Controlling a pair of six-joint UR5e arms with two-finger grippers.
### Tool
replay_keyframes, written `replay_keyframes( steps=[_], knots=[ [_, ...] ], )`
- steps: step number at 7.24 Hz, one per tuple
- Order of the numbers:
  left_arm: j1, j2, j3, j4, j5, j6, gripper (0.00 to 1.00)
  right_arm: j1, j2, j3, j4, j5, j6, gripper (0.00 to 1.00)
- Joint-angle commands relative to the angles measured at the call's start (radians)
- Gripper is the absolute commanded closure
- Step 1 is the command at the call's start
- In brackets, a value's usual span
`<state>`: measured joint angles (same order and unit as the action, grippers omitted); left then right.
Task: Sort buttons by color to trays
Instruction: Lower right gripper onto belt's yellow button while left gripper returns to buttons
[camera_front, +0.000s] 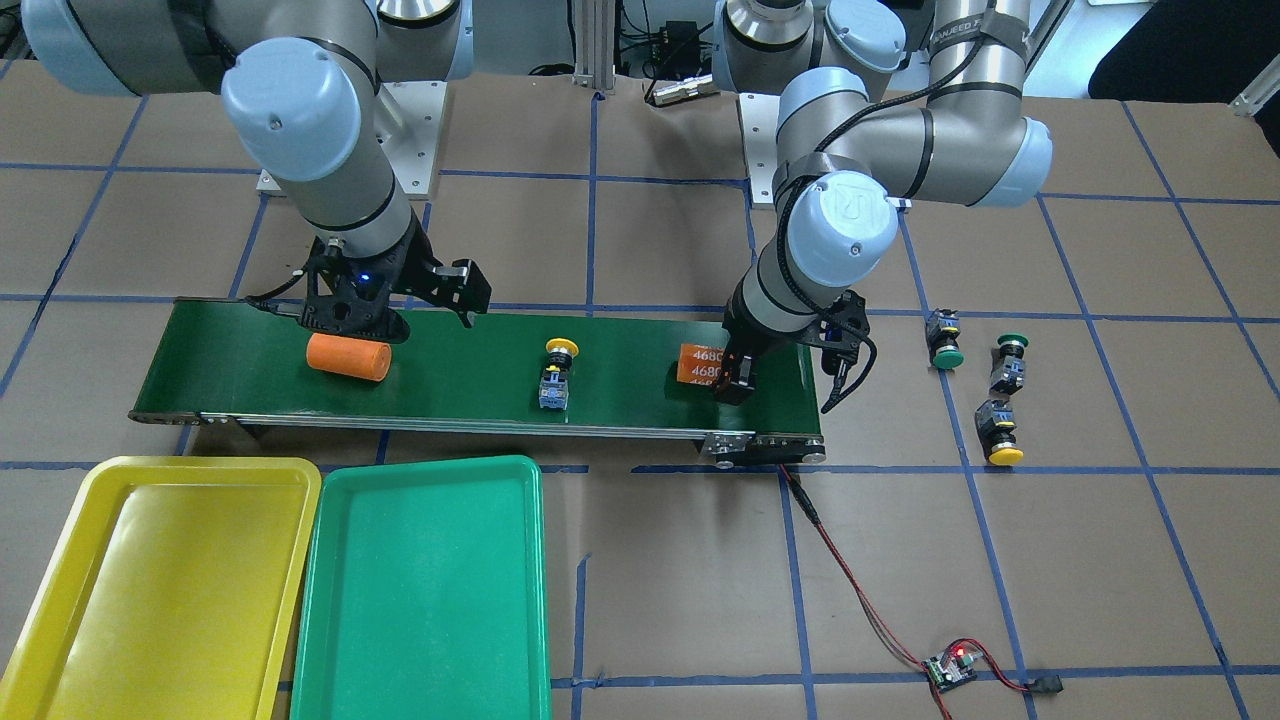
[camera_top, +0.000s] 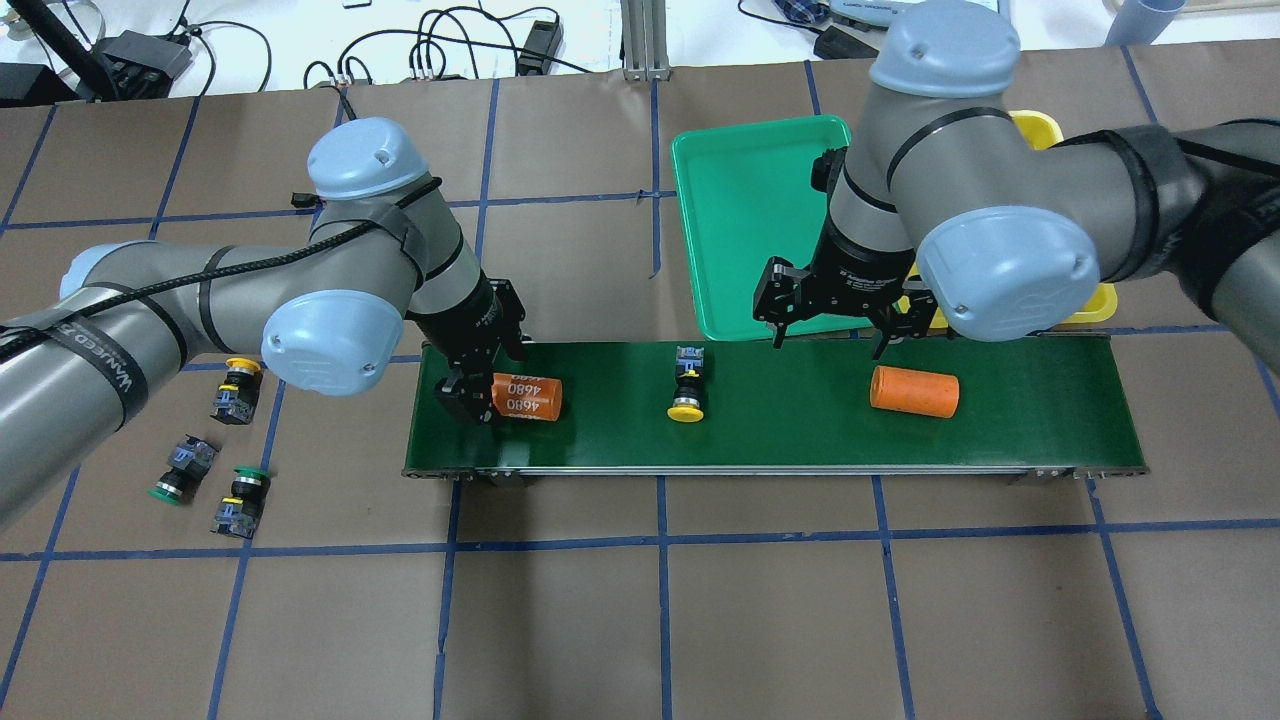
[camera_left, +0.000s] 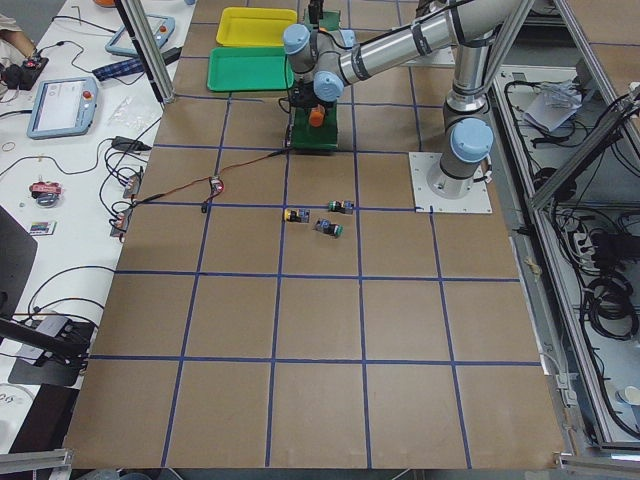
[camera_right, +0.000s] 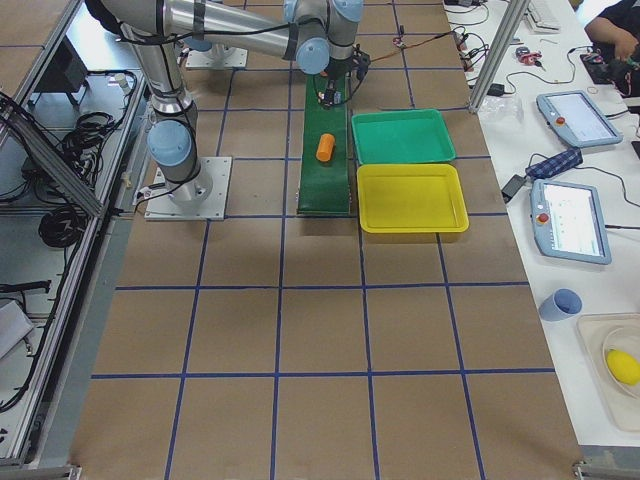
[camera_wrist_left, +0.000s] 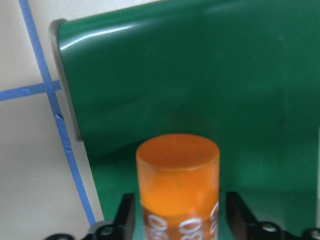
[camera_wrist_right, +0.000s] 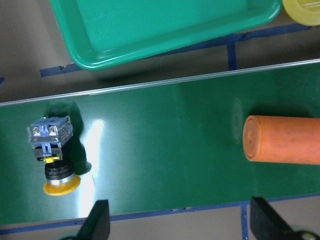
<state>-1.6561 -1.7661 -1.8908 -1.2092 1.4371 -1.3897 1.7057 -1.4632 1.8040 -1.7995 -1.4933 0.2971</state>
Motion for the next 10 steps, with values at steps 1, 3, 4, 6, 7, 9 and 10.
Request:
replay_keyframes(
  steps=[1, 3, 4, 6, 7, 9, 10],
  knots=[
    [0.086, 0.058, 0.021, -0.024, 0.034, 0.196, 0.03, 0.054, 0.039, 0.001, -0.043, 0.010, 0.083, 0.00],
    [0.322, 0.102, 0.021, -0.088, 0.039, 0.619, 0.00, 0.080, 0.076, 0.000, -0.069, 0.004, 0.085, 0.00],
    [0.452, 0.091, 0.025, -0.090, 0.036, 0.834, 0.00, 0.081, 0.086, 0.001, -0.073, 0.013, 0.094, 0.00],
    [0.582, 0.018, 0.036, -0.066, 0.100, 1.175, 0.00, 0.100, 0.118, 0.001, -0.087, 0.015, 0.103, 0.00],
    [0.596, -0.034, 0.065, -0.018, 0.155, 1.345, 0.00, 0.115, 0.141, 0.000, -0.115, 0.015, 0.103, 0.00],
    [0.596, -0.145, 0.139, 0.069, 0.206, 1.506, 0.00, 0.114, 0.178, 0.000, -0.130, 0.010, 0.100, 0.00],
    [0.593, -0.179, 0.122, 0.118, 0.206, 1.581, 0.00, 0.114, 0.182, -0.002, -0.129, 0.001, 0.088, 0.33]
  ],
)
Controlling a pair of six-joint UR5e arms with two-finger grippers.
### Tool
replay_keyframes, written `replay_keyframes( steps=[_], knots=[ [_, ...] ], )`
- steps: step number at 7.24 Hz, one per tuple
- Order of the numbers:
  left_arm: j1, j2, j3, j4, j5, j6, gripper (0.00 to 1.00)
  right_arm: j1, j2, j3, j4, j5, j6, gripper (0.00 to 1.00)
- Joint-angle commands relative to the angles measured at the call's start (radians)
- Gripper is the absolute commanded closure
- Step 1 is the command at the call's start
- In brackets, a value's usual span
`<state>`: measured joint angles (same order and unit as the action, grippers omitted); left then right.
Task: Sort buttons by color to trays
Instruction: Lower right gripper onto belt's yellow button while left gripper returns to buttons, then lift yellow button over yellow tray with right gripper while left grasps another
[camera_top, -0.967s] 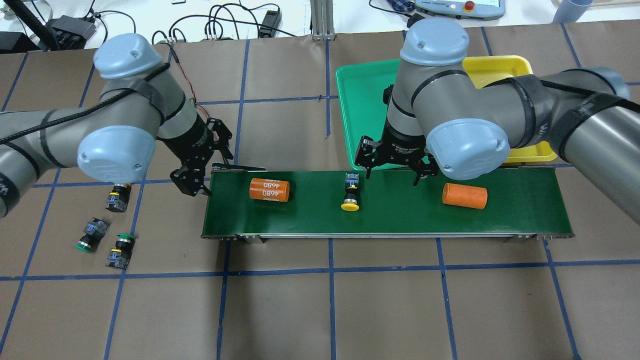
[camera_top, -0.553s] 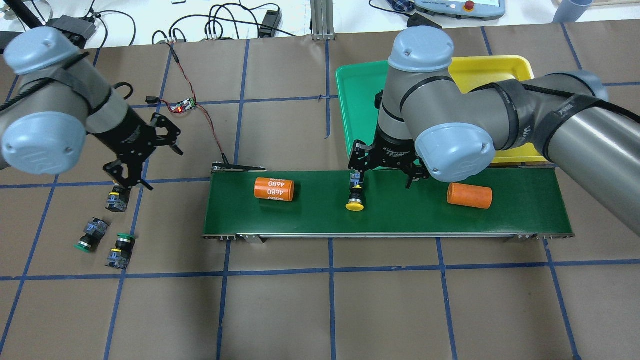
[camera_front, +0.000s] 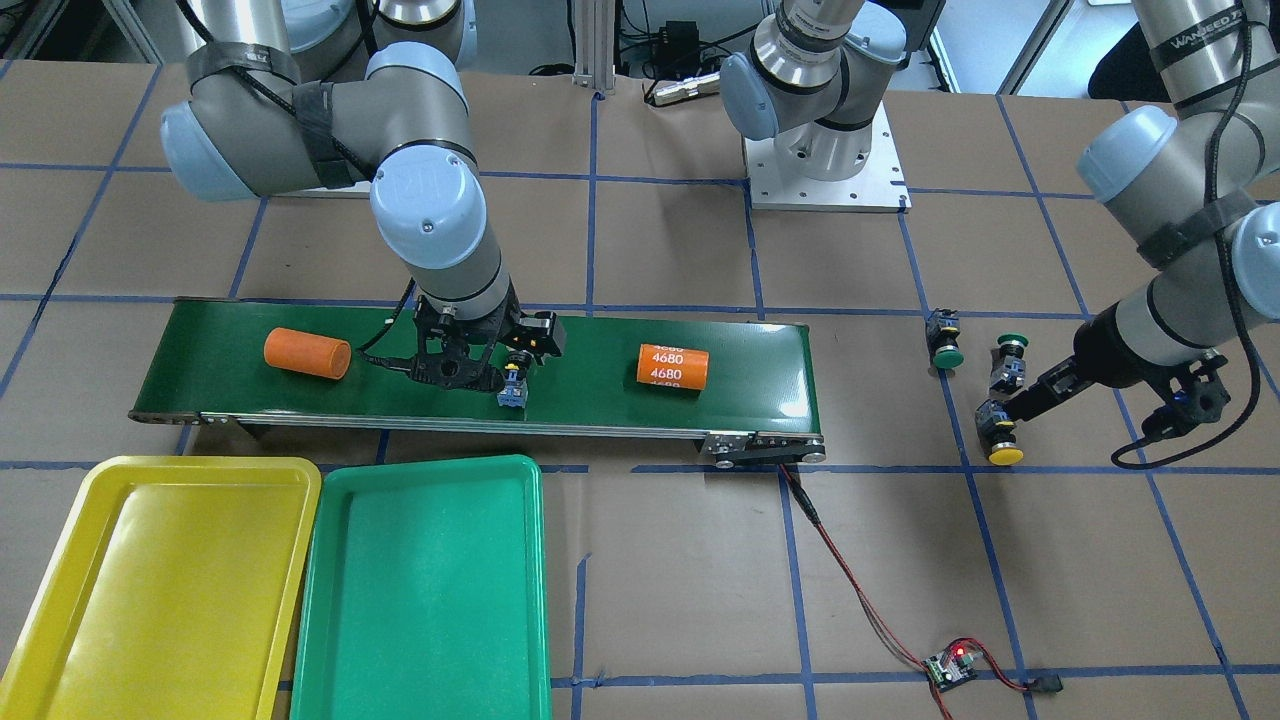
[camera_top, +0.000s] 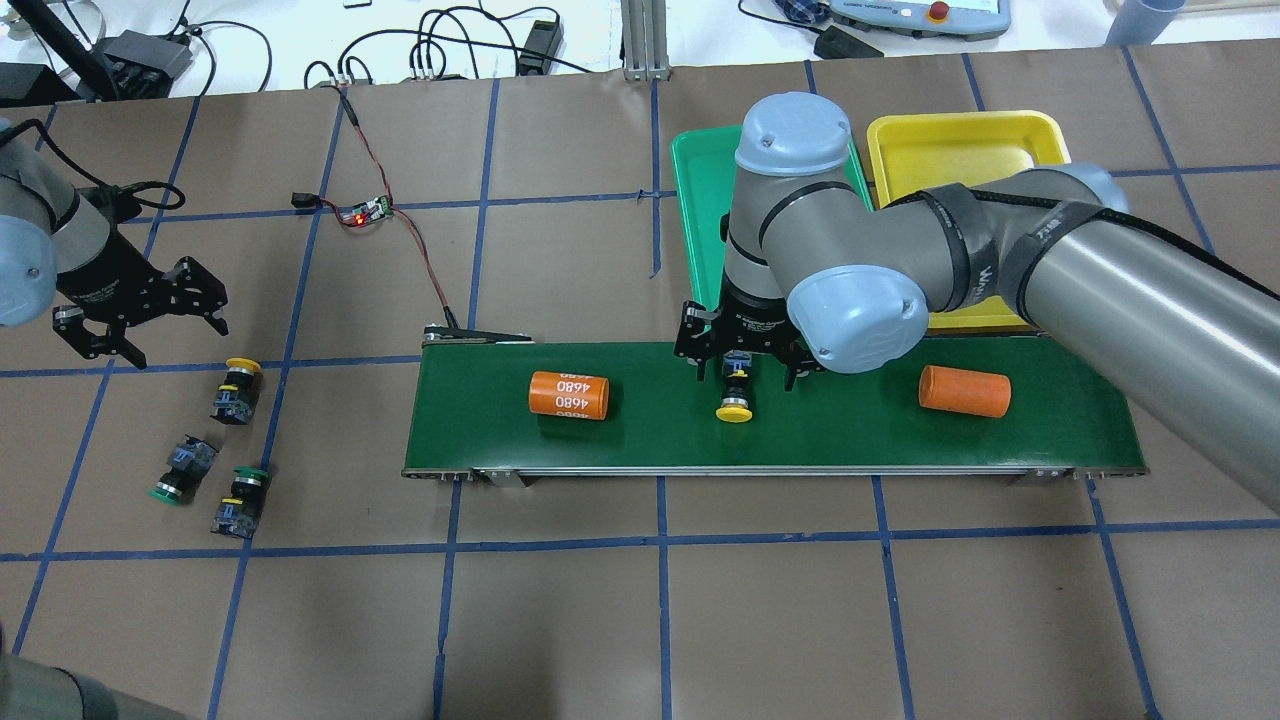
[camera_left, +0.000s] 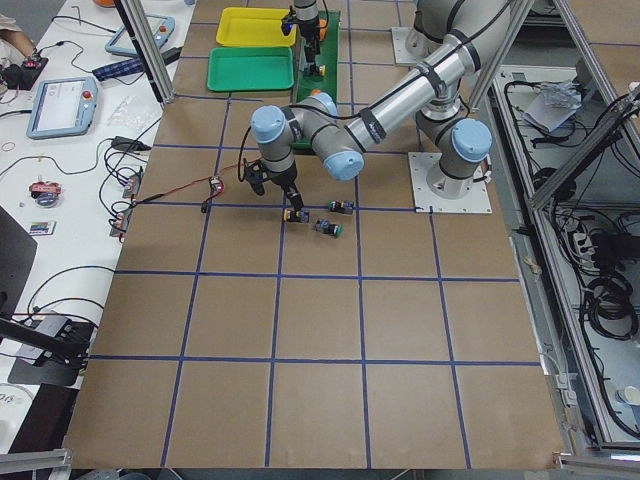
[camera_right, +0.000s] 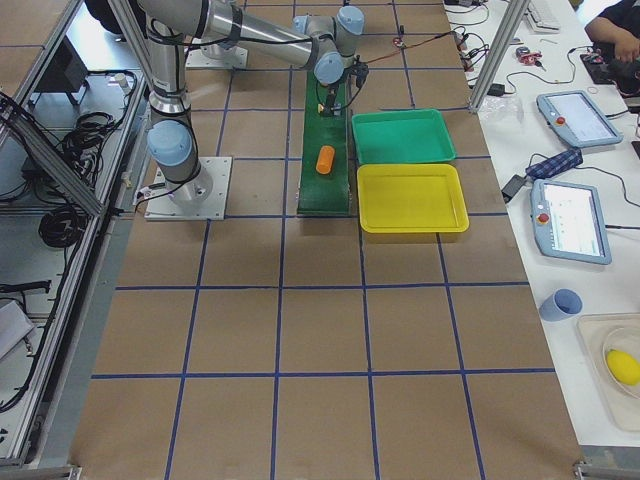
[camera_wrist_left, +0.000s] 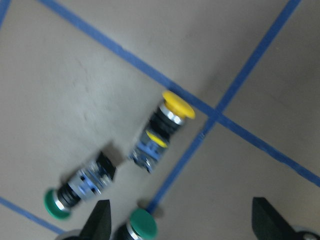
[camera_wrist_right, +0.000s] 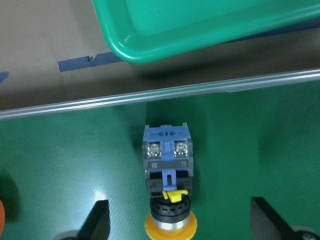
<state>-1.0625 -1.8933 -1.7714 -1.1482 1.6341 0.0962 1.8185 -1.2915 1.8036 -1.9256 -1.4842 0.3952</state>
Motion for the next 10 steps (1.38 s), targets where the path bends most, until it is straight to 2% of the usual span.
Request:
replay_keyframes(
  steps=[1, 2, 4, 5, 6, 7, 8, 9, 10],
  knots=[
    [-0.002, -0.070, -0.011, 0.065, 0.009, 0.188, 0.00, -0.001, 0.024, -0.007, -0.007, -0.008, -0.025, 0.82],
    [-0.004, -0.087, -0.010, 0.065, 0.015, 0.327, 0.00, -0.004, 0.031, -0.010, -0.004, -0.010, -0.026, 1.00],
    [-0.022, -0.096, -0.067, 0.071, 0.023, 0.444, 0.00, -0.008, 0.021, -0.012, -0.004, -0.013, -0.027, 1.00],
    [-0.019, -0.096, -0.100, 0.153, 0.024, 0.501, 0.00, -0.021, 0.009, -0.015, -0.004, -0.016, -0.056, 1.00],
    [-0.002, -0.105, -0.109, 0.168, 0.023, 0.511, 0.00, -0.039, -0.032, -0.045, 0.008, -0.066, -0.077, 1.00],
    [0.004, -0.104, -0.126, 0.170, 0.024, 0.511, 0.07, -0.074, -0.078, -0.079, 0.055, -0.100, -0.091, 1.00],
    [0.003, -0.101, -0.129, 0.163, 0.026, 0.510, 0.61, -0.144, -0.087, -0.092, 0.063, -0.103, -0.149, 1.00],
    [0.003, -0.099, -0.131, 0.156, 0.014, 0.502, 0.82, -0.231, -0.088, -0.096, 0.060, -0.102, -0.214, 1.00],
    [-0.001, -0.077, -0.122, 0.110, 0.010, 0.496, 0.92, -0.314, -0.083, -0.098, 0.054, -0.116, -0.305, 1.00]
  ],
)
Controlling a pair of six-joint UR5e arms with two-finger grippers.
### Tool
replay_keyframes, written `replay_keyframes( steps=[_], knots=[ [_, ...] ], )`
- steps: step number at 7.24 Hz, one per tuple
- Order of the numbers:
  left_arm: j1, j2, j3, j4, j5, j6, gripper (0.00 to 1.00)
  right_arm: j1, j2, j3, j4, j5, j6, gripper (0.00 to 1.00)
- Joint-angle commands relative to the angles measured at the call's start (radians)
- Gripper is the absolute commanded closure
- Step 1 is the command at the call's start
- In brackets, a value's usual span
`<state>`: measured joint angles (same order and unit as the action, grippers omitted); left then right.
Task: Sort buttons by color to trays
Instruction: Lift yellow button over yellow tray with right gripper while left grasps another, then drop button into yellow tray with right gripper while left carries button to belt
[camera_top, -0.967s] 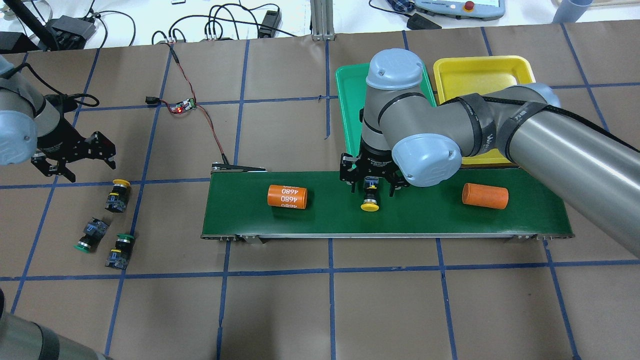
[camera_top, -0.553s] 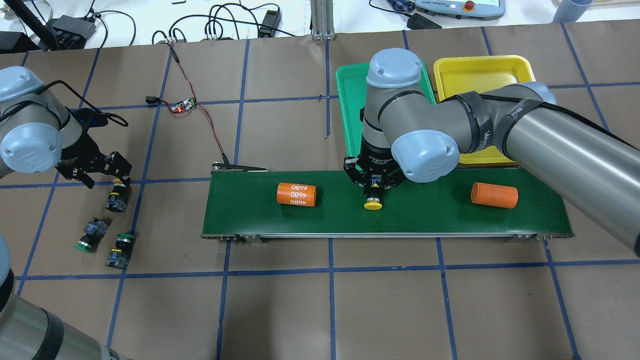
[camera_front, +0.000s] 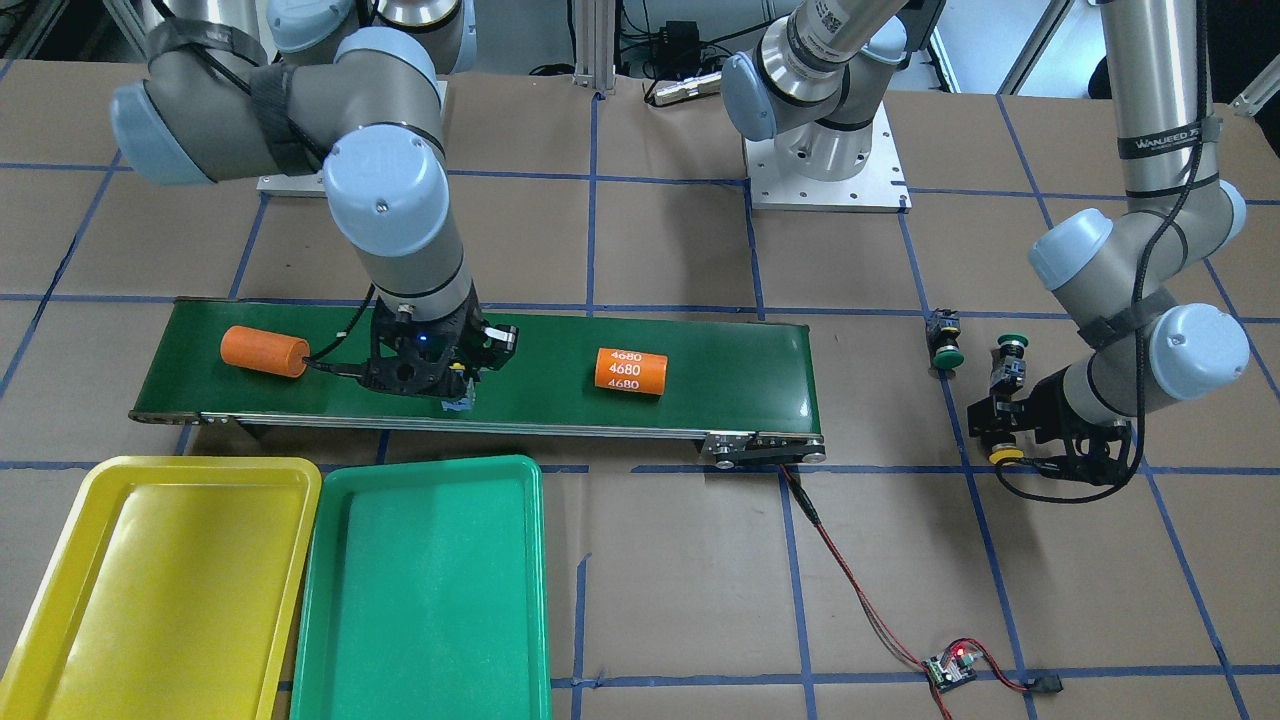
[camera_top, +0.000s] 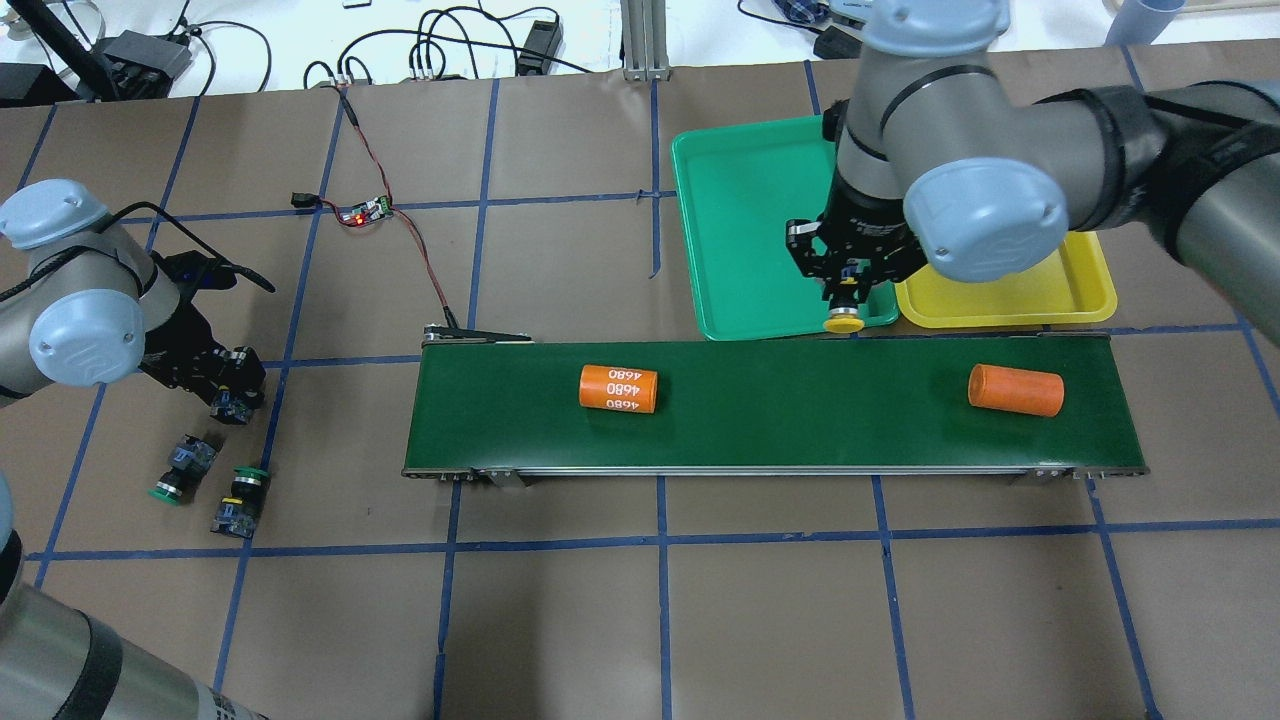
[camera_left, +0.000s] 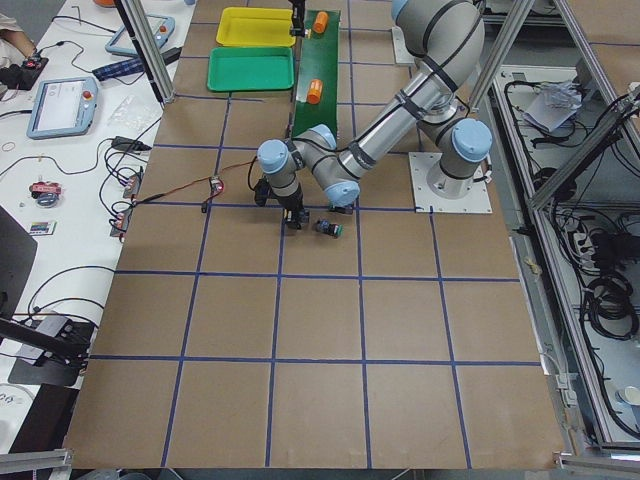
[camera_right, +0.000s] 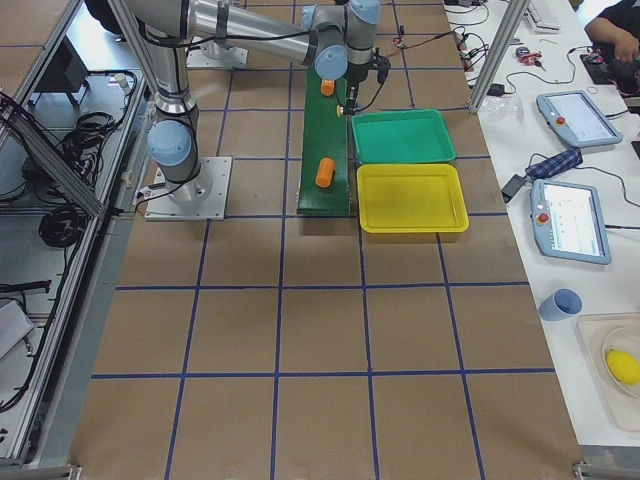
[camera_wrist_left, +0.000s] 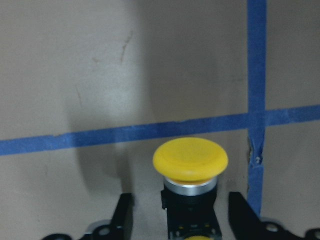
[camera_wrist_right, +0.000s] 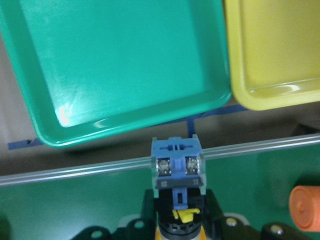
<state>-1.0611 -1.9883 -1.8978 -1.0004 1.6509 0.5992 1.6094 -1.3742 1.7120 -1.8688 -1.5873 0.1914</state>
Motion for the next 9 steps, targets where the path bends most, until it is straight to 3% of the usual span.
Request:
replay_keyframes(
  steps=[1, 3, 5, 7, 9],
  knots=[
    [-0.004, 0.034, 0.012, -0.075, -0.026, -0.021, 0.97, -0.162, 0.003, -0.006, -0.029, -0.019, -0.201, 1.00],
    [-0.026, 0.121, 0.025, -0.146, -0.138, -0.352, 0.98, -0.225, 0.062, -0.006, -0.120, -0.057, -0.346, 1.00],
    [-0.164, 0.210, 0.023, -0.242, -0.161, -0.523, 0.98, -0.246, 0.171, -0.006, -0.264, -0.072, -0.378, 1.00],
    [-0.377, 0.258, -0.006, -0.235, -0.160, -0.539, 0.99, -0.276, 0.214, -0.015, -0.334, -0.088, -0.385, 1.00],
    [-0.494, 0.266, -0.015, -0.234, -0.161, -0.553, 0.99, -0.281, 0.254, -0.073, -0.336, -0.089, -0.429, 1.00]
  ],
)
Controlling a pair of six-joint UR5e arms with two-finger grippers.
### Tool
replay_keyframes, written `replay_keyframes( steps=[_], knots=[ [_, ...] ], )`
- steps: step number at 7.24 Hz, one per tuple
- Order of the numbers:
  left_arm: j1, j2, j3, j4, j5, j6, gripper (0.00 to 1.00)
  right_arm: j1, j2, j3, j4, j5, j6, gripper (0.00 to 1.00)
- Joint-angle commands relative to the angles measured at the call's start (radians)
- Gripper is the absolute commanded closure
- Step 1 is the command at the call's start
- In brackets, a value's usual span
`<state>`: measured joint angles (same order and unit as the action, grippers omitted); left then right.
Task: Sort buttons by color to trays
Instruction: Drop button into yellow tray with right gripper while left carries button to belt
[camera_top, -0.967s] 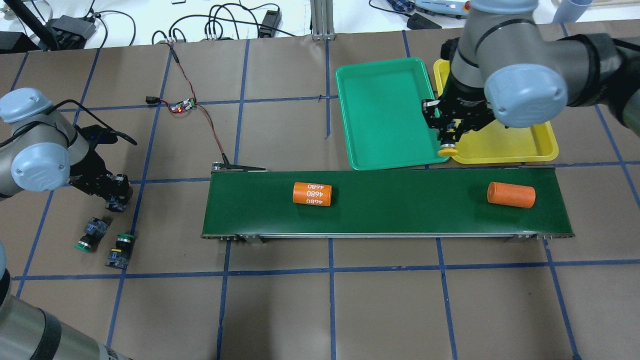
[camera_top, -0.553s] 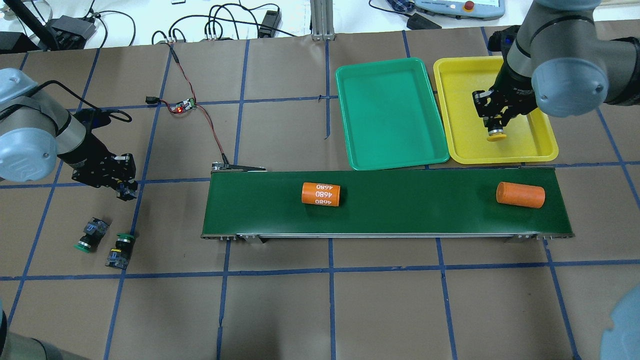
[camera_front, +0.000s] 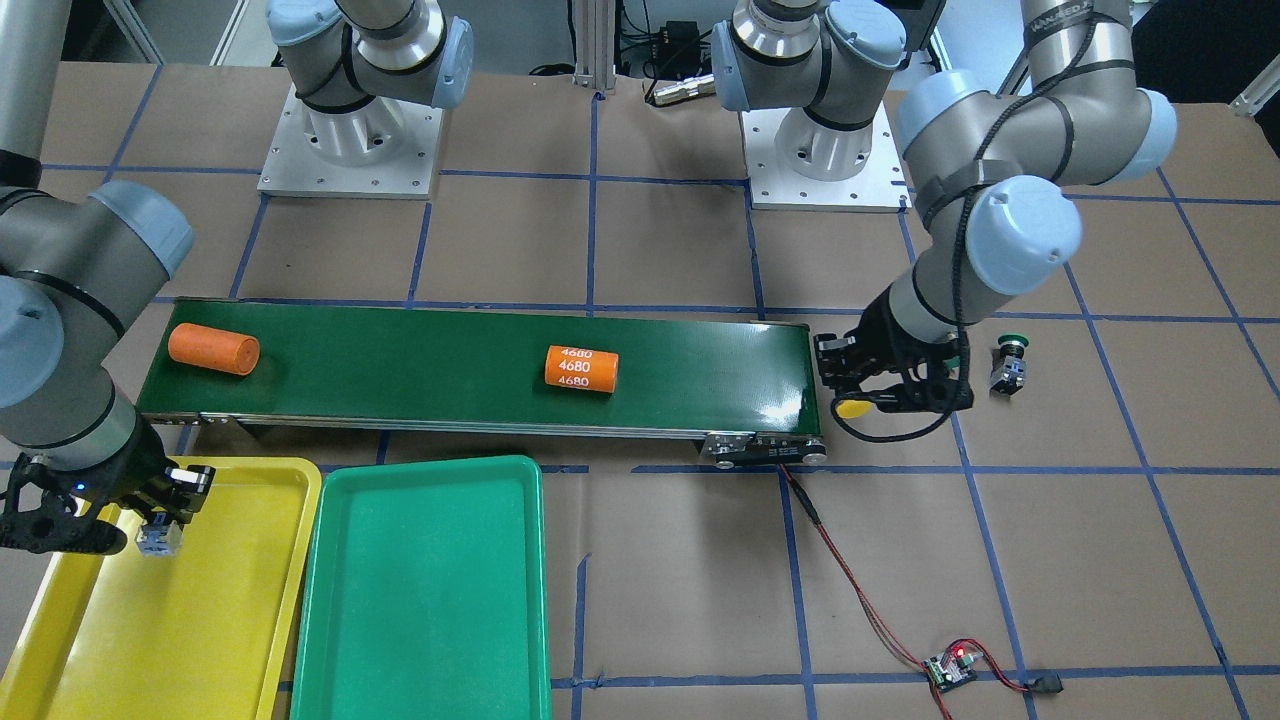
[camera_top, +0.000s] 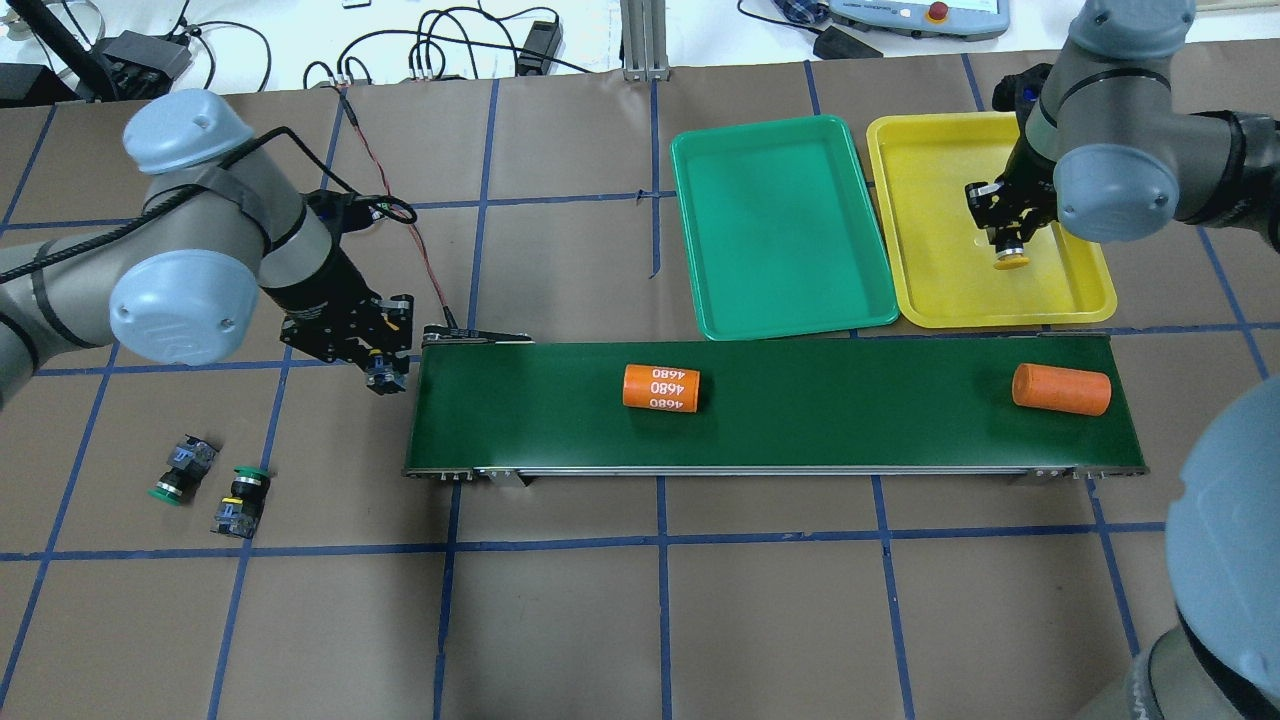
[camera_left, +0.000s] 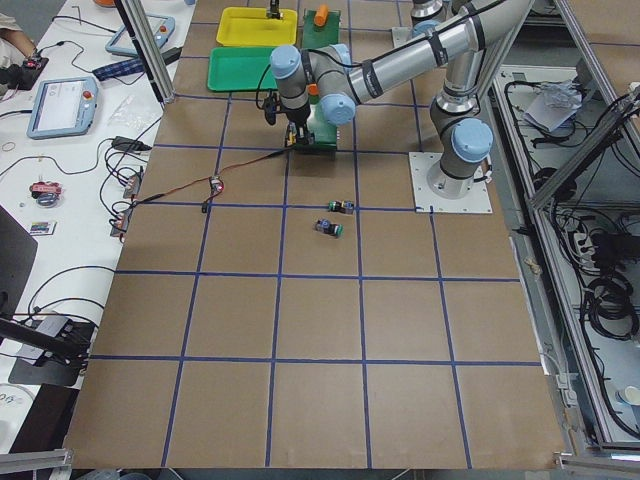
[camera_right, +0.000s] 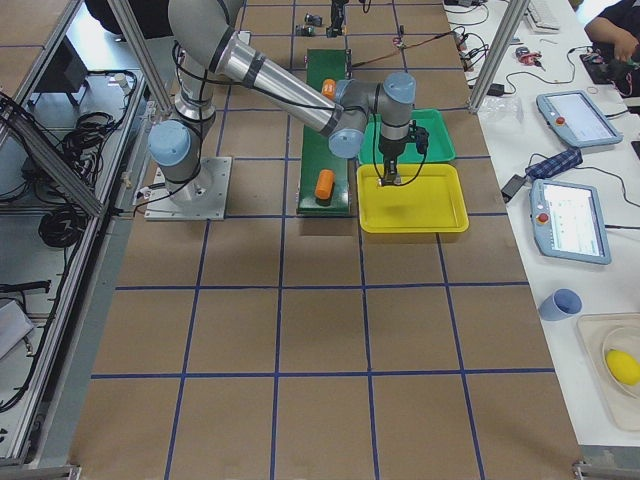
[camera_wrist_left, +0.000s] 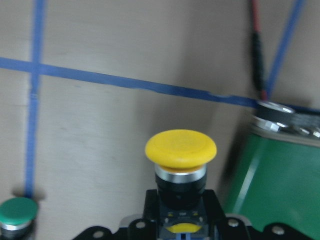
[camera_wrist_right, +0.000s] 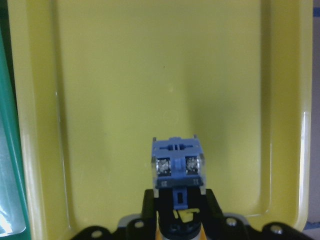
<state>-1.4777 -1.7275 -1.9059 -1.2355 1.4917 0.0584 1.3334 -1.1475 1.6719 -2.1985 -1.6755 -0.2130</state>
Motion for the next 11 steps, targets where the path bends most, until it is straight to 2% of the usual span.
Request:
replay_keyframes(
  steps=[1, 2, 3, 4, 5, 6, 7, 8, 9, 11],
  knots=[
    [-0.142, -0.004, -0.010, 0.001, 0.001, -0.055, 0.99, -0.005, 0.066, -0.050, -0.009, -0.001, -0.026, 1.00],
    [-0.174, -0.020, -0.016, 0.005, 0.027, -0.075, 0.99, -0.013, 0.089, -0.054, -0.027, 0.000, -0.026, 1.00],
    [-0.194, -0.020, -0.022, 0.016, 0.045, -0.090, 0.99, -0.032, 0.104, -0.054, -0.024, 0.002, -0.026, 0.92],
    [-0.194, -0.021, -0.042, 0.021, 0.038, -0.092, 0.98, -0.034, 0.117, -0.054, -0.041, 0.005, -0.025, 0.44],
    [-0.194, -0.029, -0.067, 0.053, 0.038, -0.097, 0.77, -0.034, 0.120, -0.054, -0.052, 0.008, -0.023, 0.26],
    [-0.194, -0.035, -0.087, 0.118, 0.045, -0.094, 0.28, -0.036, 0.112, -0.054, -0.047, 0.011, -0.017, 0.00],
    [-0.194, -0.046, -0.090, 0.193, 0.047, -0.095, 0.10, -0.036, 0.094, -0.054, -0.040, 0.011, -0.017, 0.00],
    [-0.194, -0.047, -0.087, 0.206, 0.045, -0.095, 0.00, -0.033, 0.041, -0.044, 0.007, 0.013, -0.019, 0.00],
    [-0.182, -0.028, -0.058, 0.197, 0.048, -0.091, 0.00, -0.028, -0.034, -0.043, 0.114, 0.014, -0.017, 0.00],
    [-0.129, 0.032, 0.028, -0.053, 0.053, -0.066, 0.00, -0.025, -0.189, -0.040, 0.346, 0.016, -0.017, 0.00]
  ],
)
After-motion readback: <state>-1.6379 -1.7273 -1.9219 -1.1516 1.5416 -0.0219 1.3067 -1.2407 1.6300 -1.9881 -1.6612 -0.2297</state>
